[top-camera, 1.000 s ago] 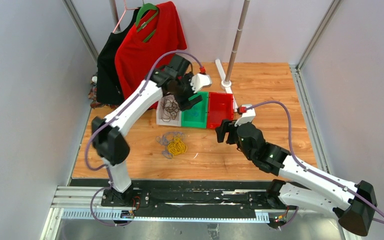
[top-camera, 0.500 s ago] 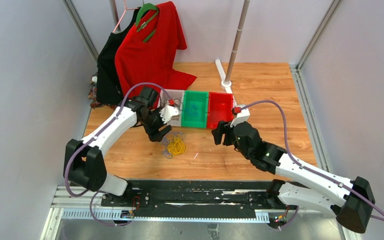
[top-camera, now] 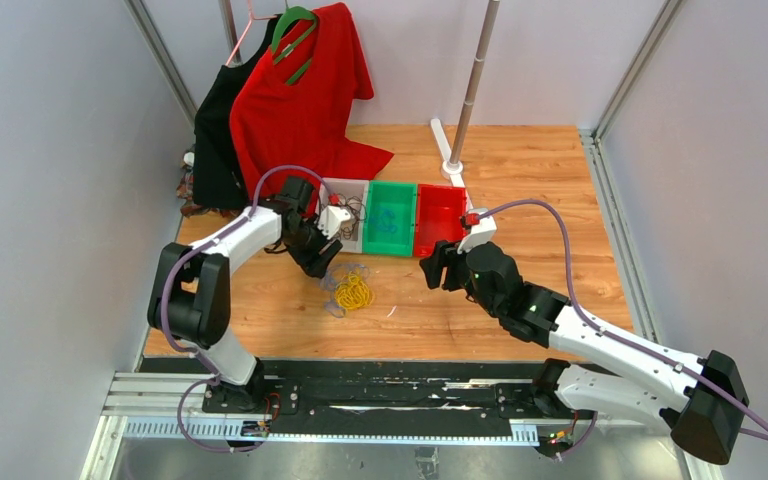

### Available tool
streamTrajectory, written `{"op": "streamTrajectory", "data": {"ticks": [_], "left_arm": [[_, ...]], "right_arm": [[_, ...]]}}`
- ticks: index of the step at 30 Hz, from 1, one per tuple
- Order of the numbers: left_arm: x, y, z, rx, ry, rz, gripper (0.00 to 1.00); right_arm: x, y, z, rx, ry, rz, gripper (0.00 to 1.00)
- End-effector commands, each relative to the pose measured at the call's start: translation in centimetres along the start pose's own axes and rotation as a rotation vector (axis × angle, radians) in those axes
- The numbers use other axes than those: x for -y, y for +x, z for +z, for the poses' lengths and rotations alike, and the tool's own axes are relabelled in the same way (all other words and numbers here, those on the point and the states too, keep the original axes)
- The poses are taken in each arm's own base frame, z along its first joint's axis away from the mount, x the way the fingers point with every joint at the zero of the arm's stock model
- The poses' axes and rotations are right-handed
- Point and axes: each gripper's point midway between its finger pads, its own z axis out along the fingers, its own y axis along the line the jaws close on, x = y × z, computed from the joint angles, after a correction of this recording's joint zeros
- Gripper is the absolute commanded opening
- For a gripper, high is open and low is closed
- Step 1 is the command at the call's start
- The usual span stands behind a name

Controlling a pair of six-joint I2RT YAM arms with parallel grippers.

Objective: Untangle the cables

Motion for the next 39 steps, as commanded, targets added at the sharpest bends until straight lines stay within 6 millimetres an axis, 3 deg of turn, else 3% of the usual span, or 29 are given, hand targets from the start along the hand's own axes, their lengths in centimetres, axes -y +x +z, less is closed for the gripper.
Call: {"op": "streamTrajectory", "data": {"ticks": [1,5,9,15,20,23,25,27,31,39], "left_arm": [[0.1,0.9,1.2,-0.023,0.010,-0.067,0.64],[0.0,2.3,2.1,-0.064,0.005,-0.060,0.59],[-0.4,2.2,2.6,-0.059,-0.012,-0.053,0.50],[0.3,0.1,1.3,0.019,0.019,-0.072,0.22],[1.9,-2.3,-1.9,0.137,0.056,-0.056,0.02],[3.0,-3.6,-4.3,0.191,0.076,-0.039,0.01],[3.6,-4.4,-6.2,0.224,0.079,-0.026,0.01],[4.5,-5.2,-8.5,0.255,0.091,-0.001,0.01],[6.6,-7.0,-13.1,0.329,0.100,0.080,0.01],[11.7,-9.0,-19.8,0.424,0.128,0.227,0.01]], "right_arm": [[0.3,-0.6,0.0,0.030,0.003,0.013,0.61],[0.3,-0.6,0.0,0.037,0.003,0.014,0.59],[0.1,-0.6,0.1,0.039,-0.008,0.017,0.57],[-0.3,-0.6,0.1,0.038,-0.028,0.022,0.48],[-0.6,-0.8,0.1,0.041,-0.046,0.025,0.38],[-1.1,-1.1,0.0,0.044,-0.069,0.020,0.34],[-1.7,-1.4,0.0,0.048,-0.094,0.015,0.36],[-2.6,-1.7,0.0,0.051,-0.138,0.011,0.46],[-6.3,-2.9,-0.1,0.098,-0.274,-0.024,0.68],[-14.9,-4.8,-0.1,0.160,-0.442,-0.170,0.73]]}}
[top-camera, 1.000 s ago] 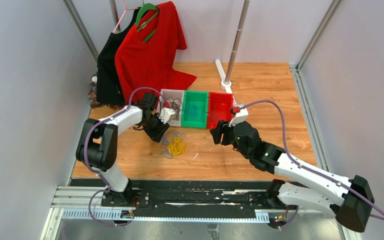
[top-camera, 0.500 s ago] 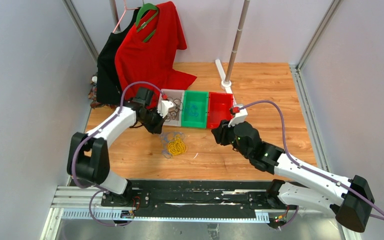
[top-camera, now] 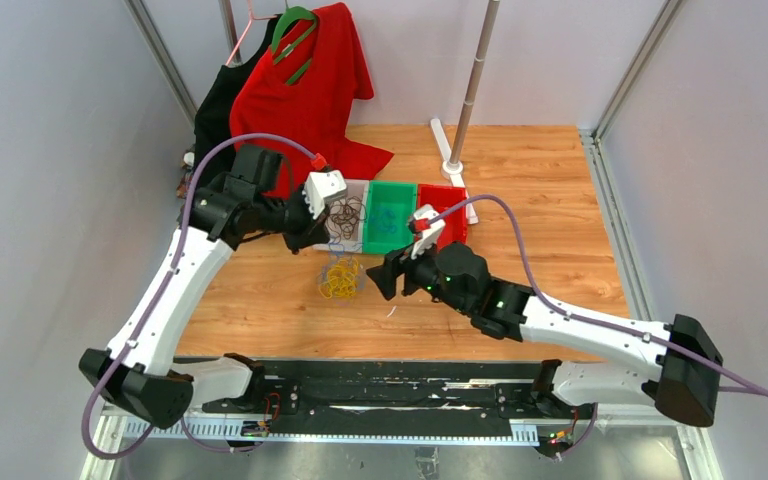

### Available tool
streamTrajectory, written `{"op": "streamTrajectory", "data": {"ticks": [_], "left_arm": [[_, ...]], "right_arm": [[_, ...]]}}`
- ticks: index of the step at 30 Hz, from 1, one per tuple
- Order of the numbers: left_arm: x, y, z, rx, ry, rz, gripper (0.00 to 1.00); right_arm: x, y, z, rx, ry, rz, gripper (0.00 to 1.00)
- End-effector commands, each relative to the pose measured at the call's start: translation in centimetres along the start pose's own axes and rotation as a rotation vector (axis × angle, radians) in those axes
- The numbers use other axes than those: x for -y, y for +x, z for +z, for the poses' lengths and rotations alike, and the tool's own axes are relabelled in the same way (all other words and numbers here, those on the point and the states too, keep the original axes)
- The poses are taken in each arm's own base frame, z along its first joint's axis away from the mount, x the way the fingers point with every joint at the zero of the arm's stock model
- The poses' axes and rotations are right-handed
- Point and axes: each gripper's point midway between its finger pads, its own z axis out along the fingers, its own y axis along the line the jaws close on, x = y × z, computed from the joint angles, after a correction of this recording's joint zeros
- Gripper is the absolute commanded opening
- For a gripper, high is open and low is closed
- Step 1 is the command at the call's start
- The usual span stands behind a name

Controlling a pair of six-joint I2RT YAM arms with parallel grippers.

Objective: Untangle the cables

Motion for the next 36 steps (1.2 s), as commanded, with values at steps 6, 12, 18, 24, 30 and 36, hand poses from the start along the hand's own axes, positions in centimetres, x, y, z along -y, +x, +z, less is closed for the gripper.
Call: {"op": "streamTrajectory", "data": {"ticks": [6,12,18,24,30,36], "left_arm": [[5.4,-3.1,-4.7,0.076,0.088,0.090,0.01],[6.8,-4.3,-6.1,0.118,0.110,0.107,0.01],[8.3,-6.9,-8.5,0.190,0.137,0.137,0.01],[9.4,-9.0,-10.3,0.260,0.154,0.143,0.01],[10.0,-11.6,-12.3,0.336,0.155,0.154,0.01],[9.2,-15.1,-15.0,0.421,0.074,0.217,0.00]], "right_arm": [[-6.7,-5.3,2.1,0.159,-0.127,-0.085,0.73],[-8.2,-5.8,3.0,0.181,-0.153,-0.082,0.73],[-7.8,-4.6,4.9,0.169,-0.112,-0.108,0.71],[-7.8,-2.9,6.2,0.130,-0.104,-0.102,0.48],[-6.7,0.2,7.1,0.078,-0.080,-0.072,0.38],[-4.9,5.2,7.4,-0.004,-0.040,-0.008,0.32]]}}
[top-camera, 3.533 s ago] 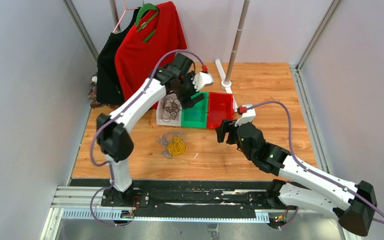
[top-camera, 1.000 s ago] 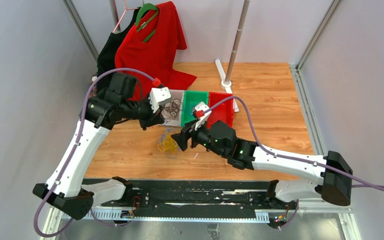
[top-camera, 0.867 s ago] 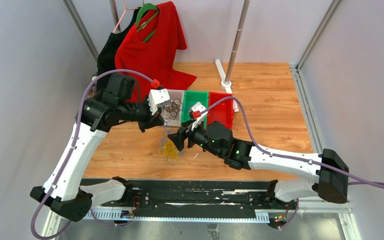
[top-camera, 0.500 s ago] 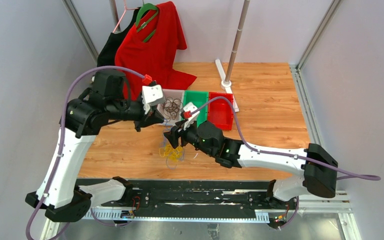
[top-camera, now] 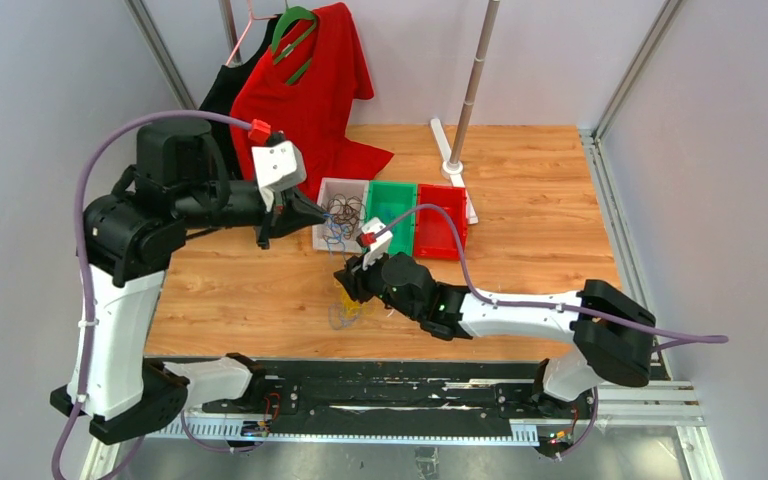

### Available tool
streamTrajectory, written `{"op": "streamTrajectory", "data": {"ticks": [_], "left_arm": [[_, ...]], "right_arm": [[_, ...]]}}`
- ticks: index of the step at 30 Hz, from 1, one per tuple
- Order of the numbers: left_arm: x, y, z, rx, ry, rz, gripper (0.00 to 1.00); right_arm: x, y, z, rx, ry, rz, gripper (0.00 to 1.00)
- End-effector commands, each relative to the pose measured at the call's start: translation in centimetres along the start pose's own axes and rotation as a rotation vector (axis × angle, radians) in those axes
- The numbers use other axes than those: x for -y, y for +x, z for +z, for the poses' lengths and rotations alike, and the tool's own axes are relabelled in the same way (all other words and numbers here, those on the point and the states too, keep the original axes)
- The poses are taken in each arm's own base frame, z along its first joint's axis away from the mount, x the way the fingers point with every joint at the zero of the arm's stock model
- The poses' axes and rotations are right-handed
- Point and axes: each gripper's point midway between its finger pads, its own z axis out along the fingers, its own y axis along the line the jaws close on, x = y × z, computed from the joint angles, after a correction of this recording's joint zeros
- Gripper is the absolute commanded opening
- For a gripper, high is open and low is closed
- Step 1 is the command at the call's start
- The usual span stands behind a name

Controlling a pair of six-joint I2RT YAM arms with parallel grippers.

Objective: Untangle the cables

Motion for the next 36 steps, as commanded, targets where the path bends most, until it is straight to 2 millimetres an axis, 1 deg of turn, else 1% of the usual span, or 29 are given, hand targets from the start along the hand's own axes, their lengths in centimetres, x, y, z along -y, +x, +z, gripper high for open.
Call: {"op": "streamTrajectory", "data": {"ticks": [1,4,6,8,10,14,17,19,21,24,26,28,29,33,34,35,36], "left_arm": [[-0.6,-3.4,-1.2,0.071,-0.045,0.058,0.01],[-1.5,-5.3,-2.0,0.102,-0.103,0.114,0.01],[-1.9,-6.8,-2.7,0.135,-0.133,0.148,0.01],[-2.1,-7.9,-3.1,0.159,-0.149,0.172,0.00],[-2.4,-8.9,-3.6,0.181,-0.171,0.198,0.00],[-3.5,-11.1,-4.7,0.228,-0.245,0.274,0.00],[-4.1,-12.9,-5.7,0.291,-0.307,0.311,0.00],[-4.5,-14.2,-6.4,0.336,-0.353,0.328,0.00],[-4.7,-15.1,-7.1,0.370,-0.384,0.352,0.00],[-5.6,-16.6,-8.5,0.413,-0.472,0.387,0.00],[-6.8,-18.2,-10.3,0.466,-0.582,0.418,0.01],[-7.6,-20.1,-12.4,0.532,-0.700,0.462,0.00],[-8.1,-20.8,-13.3,0.560,-0.752,0.480,0.00],[-8.9,-24.3,-17.7,0.702,-0.940,0.535,0.00],[-8.8,-24.7,-18.0,0.717,-0.950,0.539,0.00],[-8.7,-24.6,-17.6,0.709,-0.925,0.540,0.00],[-8.5,-24.3,-16.7,0.684,-0.881,0.544,0.01]], "right_arm": [[1.0,3.6,0.0,-0.038,0.041,0.068,0.32],[1.8,5.8,-0.4,-0.067,0.062,0.095,0.32],[2.3,7.2,-0.7,-0.086,0.078,0.109,0.33],[2.8,8.8,-1.2,-0.110,0.091,0.128,0.33],[3.3,9.9,-1.6,-0.124,0.103,0.144,0.33],[4.1,11.7,-2.3,-0.143,0.129,0.165,0.39],[4.4,12.2,-2.6,-0.147,0.143,0.188,0.43],[4.5,12.5,-2.7,-0.153,0.145,0.193,0.43],[4.7,12.8,-2.8,-0.160,0.157,0.200,0.39],[5.0,13.2,-2.9,-0.173,0.177,0.208,0.28],[5.2,13.6,-3.0,-0.181,0.191,0.220,0.21],[5.4,13.9,-3.1,-0.185,0.204,0.236,0.07],[5.6,14.2,-3.2,-0.191,0.216,0.240,0.01],[6.1,14.4,-3.4,-0.190,0.249,0.250,0.01],[6.2,14.4,-3.4,-0.190,0.250,0.249,0.00],[6.1,14.2,-3.4,-0.188,0.248,0.247,0.00],[6.0,14.0,-3.4,-0.186,0.243,0.244,0.01]]}}
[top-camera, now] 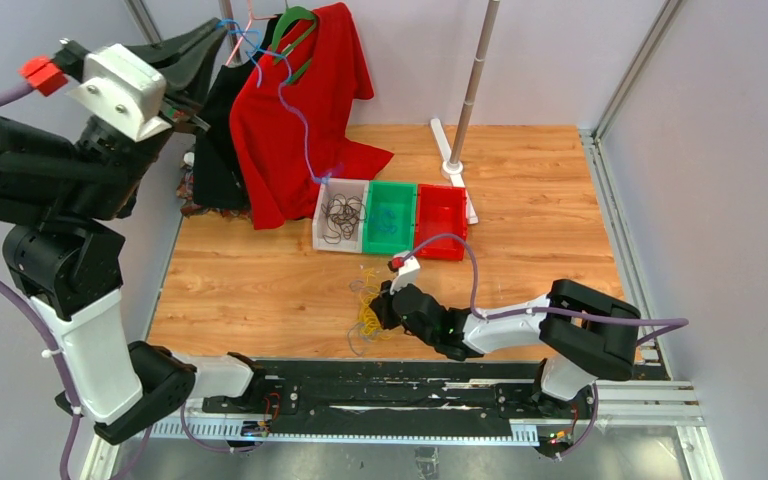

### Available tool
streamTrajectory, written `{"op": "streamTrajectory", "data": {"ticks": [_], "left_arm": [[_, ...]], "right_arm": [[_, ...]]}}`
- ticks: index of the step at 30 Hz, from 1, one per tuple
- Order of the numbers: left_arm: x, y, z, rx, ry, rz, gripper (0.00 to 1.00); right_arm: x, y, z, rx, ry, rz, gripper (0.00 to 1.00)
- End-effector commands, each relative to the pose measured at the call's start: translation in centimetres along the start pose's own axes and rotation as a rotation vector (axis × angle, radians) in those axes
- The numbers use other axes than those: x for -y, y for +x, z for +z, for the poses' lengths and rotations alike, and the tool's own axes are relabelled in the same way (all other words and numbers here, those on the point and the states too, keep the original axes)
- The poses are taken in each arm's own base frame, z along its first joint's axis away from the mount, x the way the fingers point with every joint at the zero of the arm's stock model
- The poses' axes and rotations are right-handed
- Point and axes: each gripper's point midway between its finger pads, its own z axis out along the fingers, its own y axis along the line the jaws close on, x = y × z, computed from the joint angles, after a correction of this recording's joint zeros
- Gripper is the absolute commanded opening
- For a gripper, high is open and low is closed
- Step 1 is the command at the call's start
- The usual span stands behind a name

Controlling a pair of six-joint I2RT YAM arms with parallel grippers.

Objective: Untangle the cables

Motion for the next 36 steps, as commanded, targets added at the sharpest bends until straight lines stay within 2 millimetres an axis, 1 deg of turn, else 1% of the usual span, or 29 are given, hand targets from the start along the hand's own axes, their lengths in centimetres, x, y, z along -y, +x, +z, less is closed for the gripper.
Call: {"op": "streamTrajectory", "data": {"ticks": [1,2,3,4,5,6,7,10,11,12,16,20,23,27,29,32,33,36], "left_arm": [[-1.3,-2.5,0.2,0.087,-0.043,0.015,0.00],[-0.2,-1.7,0.3,0.069,0.001,-0.012,0.00],[0.8,-1.2,0.0,0.058,0.039,-0.028,0.00],[2.2,0.5,0.2,0.023,0.086,-0.048,0.01],[3.3,1.6,0.2,0.002,0.122,-0.065,0.01],[4.3,2.5,0.1,-0.017,0.154,-0.079,0.00],[5.2,3.8,0.0,-0.043,0.180,-0.088,0.00],[7.4,7.0,-0.3,-0.115,0.234,-0.122,0.00],[8.1,8.1,-0.3,-0.140,0.253,-0.134,0.00],[8.8,9.2,-0.3,-0.163,0.269,-0.149,0.00],[11.3,13.2,-0.1,-0.250,0.326,-0.194,0.00],[13.7,17.2,0.4,-0.334,0.380,-0.233,0.00],[15.5,19.7,1.1,-0.384,0.425,-0.246,0.00],[17.9,22.2,2.7,-0.423,0.484,-0.243,0.00],[18.7,23.3,3.7,-0.435,0.490,-0.242,0.00],[19.3,24.9,5.3,-0.448,0.485,-0.247,0.00],[19.6,25.8,5.9,-0.458,0.482,-0.245,0.00],[20.1,27.6,6.7,-0.473,0.484,-0.222,0.00]], "right_arm": [[0.8,0.1,-0.2,0.005,0.040,0.005,0.02],[0.6,-0.2,-0.4,0.006,0.040,0.004,0.05],[0.5,-0.6,-0.6,0.011,0.038,0.005,0.11],[0.3,-1.0,-0.8,0.013,0.035,0.002,0.18],[0.2,-1.4,-1.1,0.016,0.031,0.001,0.27],[0.0,-1.9,-1.4,0.023,0.023,0.000,0.34],[-0.3,-2.6,-1.9,0.035,0.014,0.003,0.40],[-0.5,-3.8,-3.2,0.055,-0.006,0.000,0.60],[-0.6,-4.3,-3.7,0.068,-0.015,0.002,0.65],[-0.6,-4.7,-4.1,0.078,-0.021,0.000,0.68],[-0.2,-6.9,-6.1,0.135,-0.022,0.014,0.71],[1.2,-9.3,-8.0,0.208,0.007,0.045,0.70],[3.2,-11.5,-9.4,0.275,0.077,0.066,0.69],[5.2,-13.4,-10.8,0.336,0.119,0.069,0.68],[6.1,-13.8,-11.3,0.350,0.138,0.059,0.68],[7.4,-13.9,-11.6,0.349,0.171,0.042,0.68],[7.8,-13.9,-11.7,0.350,0.180,0.038,0.68],[8.7,-13.7,-11.7,0.341,0.199,0.032,0.68]]}}
